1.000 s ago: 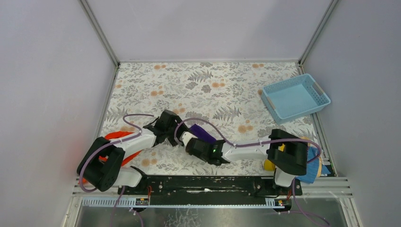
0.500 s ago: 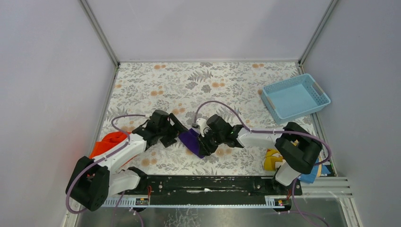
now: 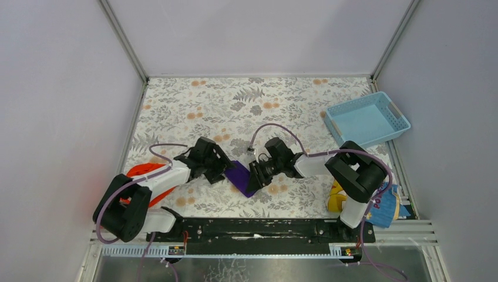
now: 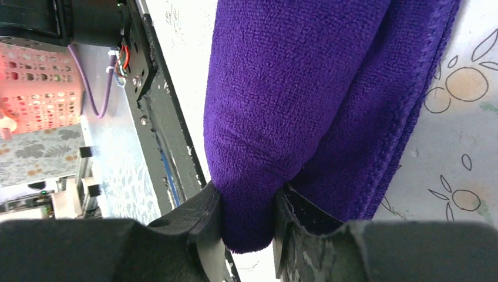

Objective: Roll the towels
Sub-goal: Roll the towel at the center of the board.

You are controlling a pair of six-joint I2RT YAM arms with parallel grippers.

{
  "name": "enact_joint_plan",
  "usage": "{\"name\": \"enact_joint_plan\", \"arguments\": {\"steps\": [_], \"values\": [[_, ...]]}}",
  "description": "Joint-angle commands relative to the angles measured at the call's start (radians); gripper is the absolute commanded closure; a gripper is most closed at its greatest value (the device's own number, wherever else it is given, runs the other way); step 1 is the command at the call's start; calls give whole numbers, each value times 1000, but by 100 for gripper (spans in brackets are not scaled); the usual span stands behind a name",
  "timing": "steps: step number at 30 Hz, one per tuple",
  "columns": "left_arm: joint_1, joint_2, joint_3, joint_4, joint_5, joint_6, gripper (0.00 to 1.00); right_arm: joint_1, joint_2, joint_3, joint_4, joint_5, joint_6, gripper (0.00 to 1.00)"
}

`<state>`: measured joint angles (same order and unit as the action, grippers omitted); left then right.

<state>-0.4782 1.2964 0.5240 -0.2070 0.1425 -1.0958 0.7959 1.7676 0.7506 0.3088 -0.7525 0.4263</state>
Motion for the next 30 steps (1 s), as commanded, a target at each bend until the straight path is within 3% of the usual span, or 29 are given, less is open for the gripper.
{"name": "enact_joint_plan", "arguments": {"steps": [1, 5, 9, 14, 22, 30], "values": [[-16, 83, 34, 45, -19, 20, 33, -17, 48, -14, 35, -18, 61, 79], [-23, 132, 37, 38, -38, 27, 42, -25, 16, -22, 2, 45, 59, 72], [-26, 157, 14, 39, -58, 27, 48, -20, -94, 8, -129, 179, 1, 47], [-29, 179, 6, 37, -62, 34, 52, 60, -251, 78, -342, 459, -111, 29], [-45, 208, 42, -7, -74, 56, 52, 324, -327, 206, -526, 1018, -283, 23], [-55, 211, 46, -15, -79, 51, 52, 495, -165, 321, -553, 1249, -361, 21]]}}
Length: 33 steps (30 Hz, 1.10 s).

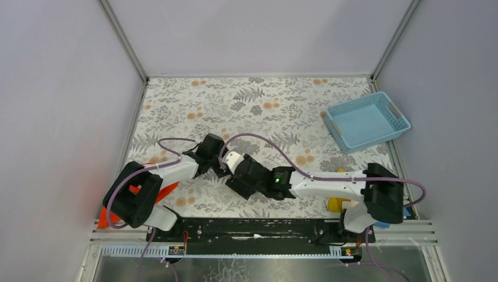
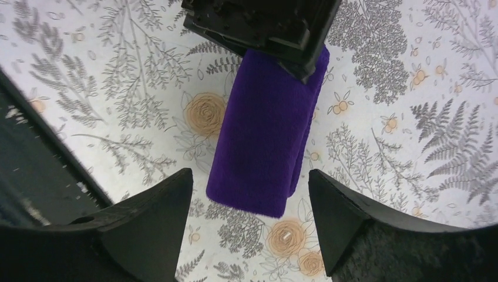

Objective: Roll the towels
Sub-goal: Roll the towel at the center of the board.

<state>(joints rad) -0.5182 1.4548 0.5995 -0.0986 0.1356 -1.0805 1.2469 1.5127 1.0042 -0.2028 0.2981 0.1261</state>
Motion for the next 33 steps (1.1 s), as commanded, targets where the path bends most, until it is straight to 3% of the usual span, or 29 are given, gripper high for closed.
{"name": "enact_joint_plan", "arguments": {"steps": [1, 7, 13, 16, 18, 25, 33], "values": [[-16, 52, -28, -125, -71, 36, 52, 53, 110, 75, -38, 214, -65, 21], [-17, 53, -14, -137, -76, 39, 51, 76, 222, 72, -24, 262, -54, 23], [-17, 51, 3, -140, -69, 41, 47, 71, 236, 0, 5, 186, -32, 35], [-17, 39, 21, -157, -67, 46, 41, 37, 228, -18, 5, 65, -9, 52], [-17, 17, 30, -166, -69, 47, 37, -7, 215, -39, 27, -43, 3, 56], [3, -102, 11, -182, -61, 46, 25, -128, 190, -106, 112, -405, 24, 58], [9, -73, -15, -123, -6, 32, 25, -234, 180, -183, 240, -672, 88, 58]]}}
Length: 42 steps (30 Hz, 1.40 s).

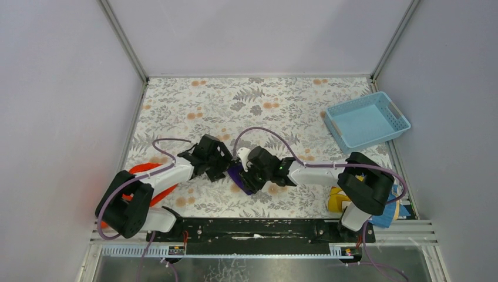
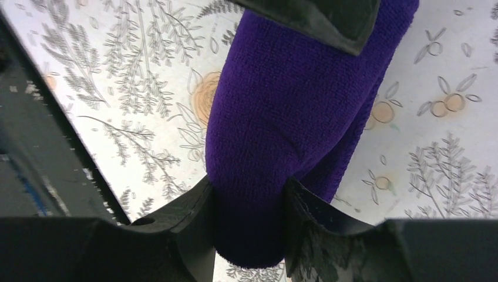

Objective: Roll the towels
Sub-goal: Roll the towel at the center of the board.

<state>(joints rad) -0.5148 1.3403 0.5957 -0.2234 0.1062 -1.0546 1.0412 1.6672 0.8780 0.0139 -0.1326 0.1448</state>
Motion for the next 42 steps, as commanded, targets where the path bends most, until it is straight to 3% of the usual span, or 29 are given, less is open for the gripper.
{"name": "enact_joint_plan", "arguments": {"steps": [1, 8, 13, 15, 17, 22, 26, 34, 42], "values": [[5, 58, -6, 6, 25, 8, 25, -41, 24, -65, 41, -270, 79, 58], [4, 76, 6, 33, 15, 4, 28, -131, 39, -113, 132, -425, 145, 58], [-5, 135, 3, 39, -1, 5, 46, -145, 50, -105, 121, -396, 168, 55], [-9, 154, -2, 41, -7, 4, 54, -145, 9, -100, 77, -339, 165, 50], [-12, 166, -9, 42, -12, 5, 60, -138, -54, -86, 19, -256, 152, 39], [-17, 186, -12, 31, -15, 11, 66, -47, -137, 16, -161, 51, 55, 23], [-23, 203, 12, -12, -22, 27, 66, 71, -139, 115, -251, 307, -4, 20], [-25, 276, 90, -131, -10, 67, 65, 252, -70, 182, -210, 638, -139, 17], [-27, 293, 155, -225, -12, 80, 64, 340, 62, 201, -107, 755, -218, 17]]}}
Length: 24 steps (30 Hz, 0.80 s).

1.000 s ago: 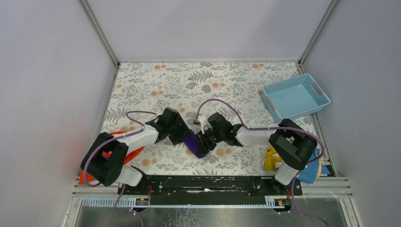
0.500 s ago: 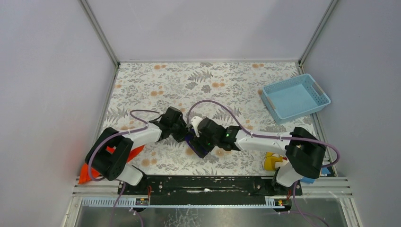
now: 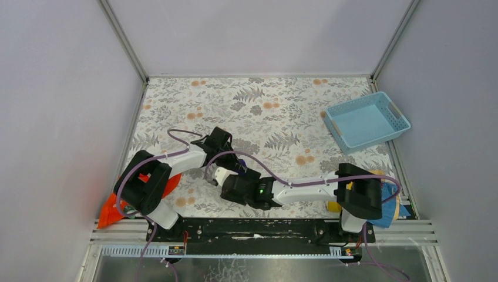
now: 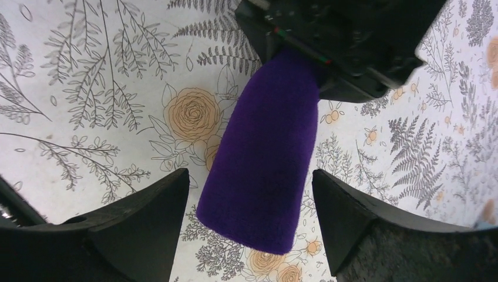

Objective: Roll the towels
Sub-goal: Roll the towel at the center of the board, then pick up the towel at the center of the board.

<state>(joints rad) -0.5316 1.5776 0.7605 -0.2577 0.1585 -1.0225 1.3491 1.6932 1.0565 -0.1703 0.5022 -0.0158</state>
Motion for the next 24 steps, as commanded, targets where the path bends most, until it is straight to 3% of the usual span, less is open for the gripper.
{"name": "enact_joint_plan", "arguments": {"steps": [1, 13, 21, 24], "values": [[-9, 55, -2, -200, -67, 50, 64, 35, 48, 19, 93, 130, -58, 18], [-23, 56, 15, -222, -84, 47, 62, 35, 240, 0, 69, 193, -38, 26], [-25, 60, 14, -221, -95, 51, 61, -23, 244, -34, -32, 83, 70, 41], [-25, 59, 18, -223, -99, 56, 59, -44, 222, -63, -40, 39, 92, 51]]}}
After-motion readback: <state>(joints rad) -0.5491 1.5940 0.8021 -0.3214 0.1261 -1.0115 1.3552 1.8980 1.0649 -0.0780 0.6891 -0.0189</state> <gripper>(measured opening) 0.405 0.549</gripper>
